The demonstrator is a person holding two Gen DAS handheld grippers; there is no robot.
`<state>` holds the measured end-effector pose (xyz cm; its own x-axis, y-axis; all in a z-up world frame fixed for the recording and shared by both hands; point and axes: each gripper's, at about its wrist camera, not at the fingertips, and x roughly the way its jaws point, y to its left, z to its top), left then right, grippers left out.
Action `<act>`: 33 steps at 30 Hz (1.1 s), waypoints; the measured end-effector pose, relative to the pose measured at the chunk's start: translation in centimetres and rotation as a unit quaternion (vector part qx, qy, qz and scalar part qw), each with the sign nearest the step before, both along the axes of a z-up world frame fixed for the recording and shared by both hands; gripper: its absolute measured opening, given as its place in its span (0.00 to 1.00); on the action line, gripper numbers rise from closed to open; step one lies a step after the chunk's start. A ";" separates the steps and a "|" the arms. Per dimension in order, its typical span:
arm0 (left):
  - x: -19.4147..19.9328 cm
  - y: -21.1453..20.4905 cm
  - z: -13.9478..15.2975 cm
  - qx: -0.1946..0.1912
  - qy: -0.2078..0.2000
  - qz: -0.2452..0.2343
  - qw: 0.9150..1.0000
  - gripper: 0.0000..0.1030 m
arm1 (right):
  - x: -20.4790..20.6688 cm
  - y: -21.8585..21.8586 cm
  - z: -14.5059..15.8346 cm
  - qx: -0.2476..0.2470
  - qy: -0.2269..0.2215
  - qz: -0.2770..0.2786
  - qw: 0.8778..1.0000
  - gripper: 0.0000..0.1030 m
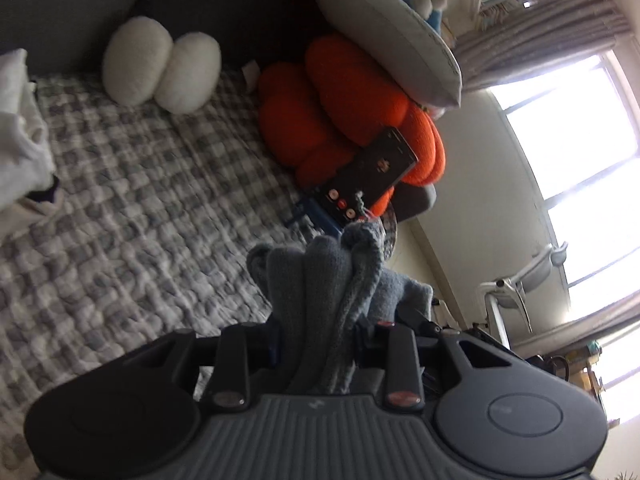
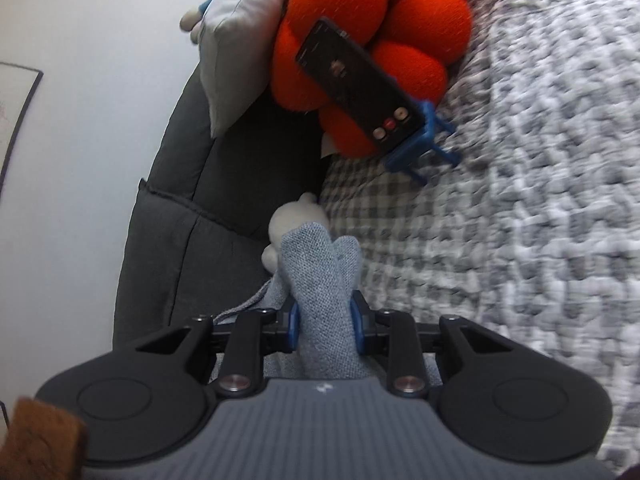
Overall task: Fold clothes
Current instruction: 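Carry the held sweater with both grippers toward the clothes stack on the sofa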
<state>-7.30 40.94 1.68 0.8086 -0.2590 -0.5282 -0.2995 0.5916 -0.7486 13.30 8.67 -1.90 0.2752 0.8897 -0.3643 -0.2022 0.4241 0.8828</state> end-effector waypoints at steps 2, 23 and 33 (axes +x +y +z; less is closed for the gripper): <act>-1.7 1.5 0.4 -0.003 -0.008 0.029 1.000 0.31 | 0.1 2.7 0.5 0.005 -0.005 0.025 1.000 0.28; -14.3 12.5 2.3 -0.011 -0.063 0.282 0.957 0.31 | -1.4 28.2 5.2 0.032 -0.051 0.241 0.969 0.27; -15.1 16.7 -2.7 -0.019 -0.005 0.323 0.946 0.31 | -2.2 35.8 0.5 -0.008 -0.030 0.276 0.961 0.27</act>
